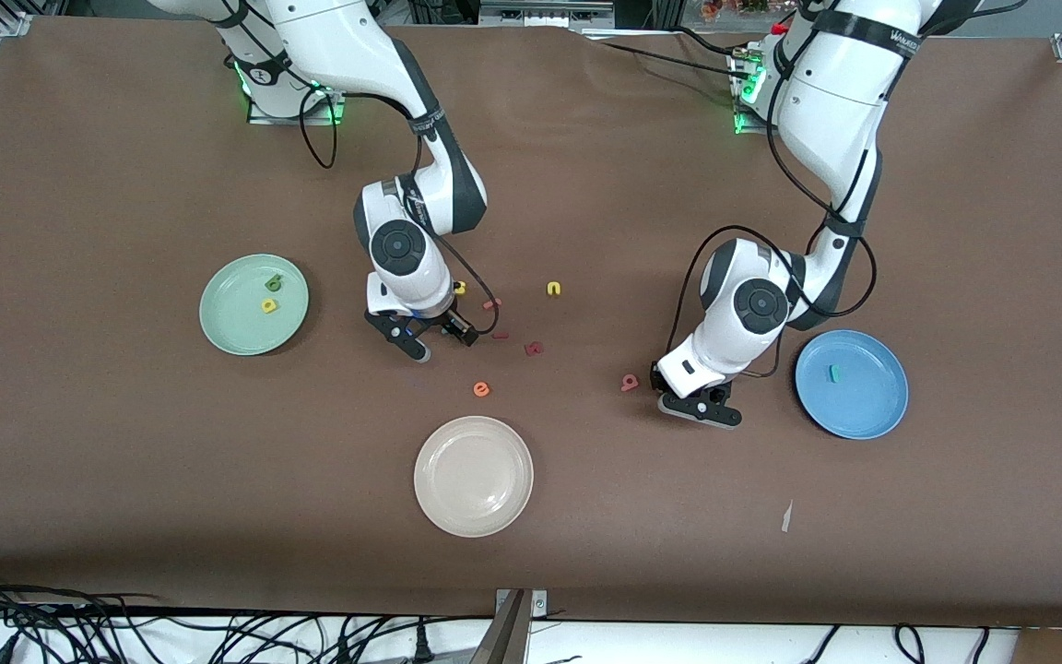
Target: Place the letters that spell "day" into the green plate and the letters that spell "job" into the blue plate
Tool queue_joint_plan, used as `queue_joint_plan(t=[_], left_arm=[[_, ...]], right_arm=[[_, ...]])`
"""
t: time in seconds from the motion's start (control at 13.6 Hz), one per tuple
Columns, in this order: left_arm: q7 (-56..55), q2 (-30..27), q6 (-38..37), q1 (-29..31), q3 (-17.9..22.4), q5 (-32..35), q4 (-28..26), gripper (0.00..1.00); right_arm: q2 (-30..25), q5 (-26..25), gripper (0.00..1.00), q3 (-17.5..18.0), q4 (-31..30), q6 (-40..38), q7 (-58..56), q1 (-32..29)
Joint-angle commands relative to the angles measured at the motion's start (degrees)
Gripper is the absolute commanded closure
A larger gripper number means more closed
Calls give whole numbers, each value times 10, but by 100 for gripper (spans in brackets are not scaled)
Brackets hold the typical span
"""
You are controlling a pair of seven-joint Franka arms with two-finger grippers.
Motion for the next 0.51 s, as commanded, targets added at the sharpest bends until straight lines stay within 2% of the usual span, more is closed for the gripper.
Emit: queue_joint_plan(t=[0.0, 0.15, 0.29, 0.37, 0.44], left_arm=[[9, 7, -4, -3, 8, -9, 2, 73], [20, -19, -15, 2, 22, 0, -7, 73], [74, -72, -50, 37, 23, 2, -33, 72], [104, -102, -70, 65, 23, 2, -49, 72], [141, -126, -92, 89, 23, 2, -61, 72]], right_arm=[[6, 14, 59, 1, 8, 5, 4, 2], [6, 14, 80, 1, 7, 3, 3, 2], [6, 13, 96, 2, 7, 2, -3, 2], [4, 13, 100, 2, 7, 0, -8, 1], [1, 13, 100, 1, 8, -2, -9, 1]])
